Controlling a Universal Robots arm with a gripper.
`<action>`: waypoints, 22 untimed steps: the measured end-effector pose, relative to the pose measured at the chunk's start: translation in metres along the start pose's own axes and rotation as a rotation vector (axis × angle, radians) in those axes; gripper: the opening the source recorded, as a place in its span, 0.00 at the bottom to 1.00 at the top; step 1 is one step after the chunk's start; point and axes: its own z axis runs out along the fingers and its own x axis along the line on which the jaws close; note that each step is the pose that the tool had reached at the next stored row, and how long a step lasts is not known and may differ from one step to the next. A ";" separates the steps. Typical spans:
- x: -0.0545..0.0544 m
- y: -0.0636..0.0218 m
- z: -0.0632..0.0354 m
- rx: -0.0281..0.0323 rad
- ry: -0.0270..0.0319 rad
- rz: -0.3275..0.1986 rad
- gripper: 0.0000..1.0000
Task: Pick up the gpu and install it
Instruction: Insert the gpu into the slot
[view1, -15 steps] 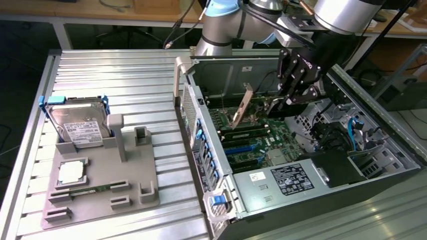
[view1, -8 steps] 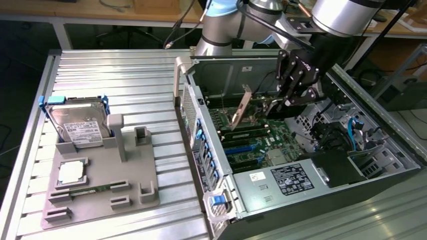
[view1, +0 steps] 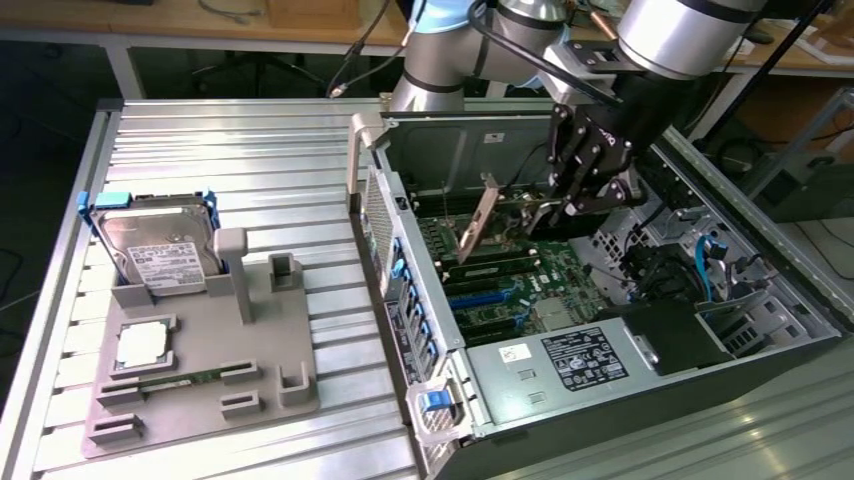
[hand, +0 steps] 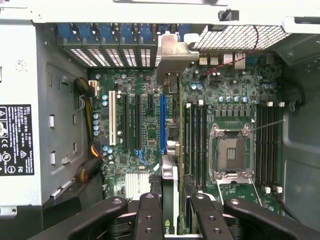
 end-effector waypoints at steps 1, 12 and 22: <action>0.000 0.0004 0.0005 0.0000 0.0000 0.000 0.27; 0.000 0.0050 0.0072 0.0000 -0.0001 0.000 0.27; 0.001 0.0070 0.0129 0.0000 0.0001 0.000 0.27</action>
